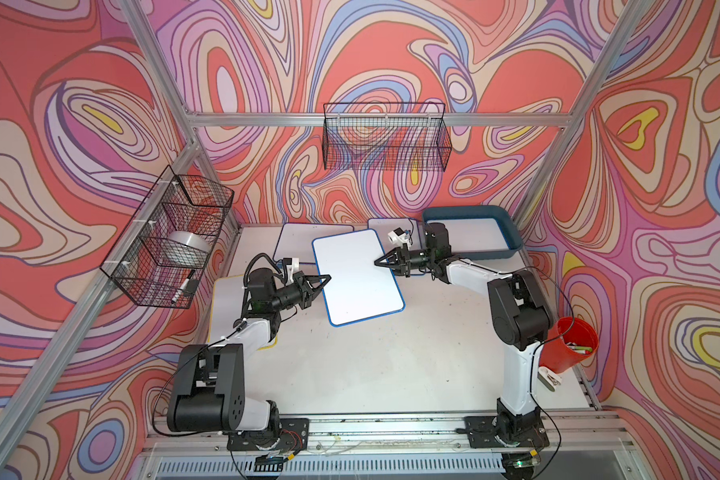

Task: Put the whiteboard into the storage box
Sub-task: Pick up the whiteboard at the center of the board.

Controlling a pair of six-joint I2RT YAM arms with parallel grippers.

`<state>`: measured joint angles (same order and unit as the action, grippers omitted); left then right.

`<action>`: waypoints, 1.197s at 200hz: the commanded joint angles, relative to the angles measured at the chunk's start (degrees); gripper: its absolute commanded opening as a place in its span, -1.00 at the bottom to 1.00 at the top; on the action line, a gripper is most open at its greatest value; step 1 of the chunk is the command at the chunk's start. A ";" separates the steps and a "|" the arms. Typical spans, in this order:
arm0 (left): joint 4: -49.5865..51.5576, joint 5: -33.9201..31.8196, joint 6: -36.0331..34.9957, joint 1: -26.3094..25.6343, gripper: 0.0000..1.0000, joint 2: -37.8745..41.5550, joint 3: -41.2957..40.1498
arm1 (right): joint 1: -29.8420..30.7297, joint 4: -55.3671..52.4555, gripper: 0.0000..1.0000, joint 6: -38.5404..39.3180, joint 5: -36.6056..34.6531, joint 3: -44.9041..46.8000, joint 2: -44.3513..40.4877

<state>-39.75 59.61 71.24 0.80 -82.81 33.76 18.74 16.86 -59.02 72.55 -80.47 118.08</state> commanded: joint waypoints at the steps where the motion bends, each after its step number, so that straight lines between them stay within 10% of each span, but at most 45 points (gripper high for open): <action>1: -5.95 -0.05 1.34 0.08 -1.00 -3.11 -0.79 | 0.19 6.36 -0.61 -2.23 3.09 0.30 -1.97; 127: -21.95 1.64 8.47 0.08 -0.39 -16.13 -0.57 | -2.83 9.72 -1.00 -4.17 2.61 3.14 -2.21; 239: -2.60 -0.79 -3.52 0.70 -0.26 -10.87 0.33 | -10.63 7.89 -1.00 -3.13 0.53 0.86 -2.31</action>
<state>-49.52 59.68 72.75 1.19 -97.08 32.93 10.07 21.41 -61.58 72.60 -76.93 118.08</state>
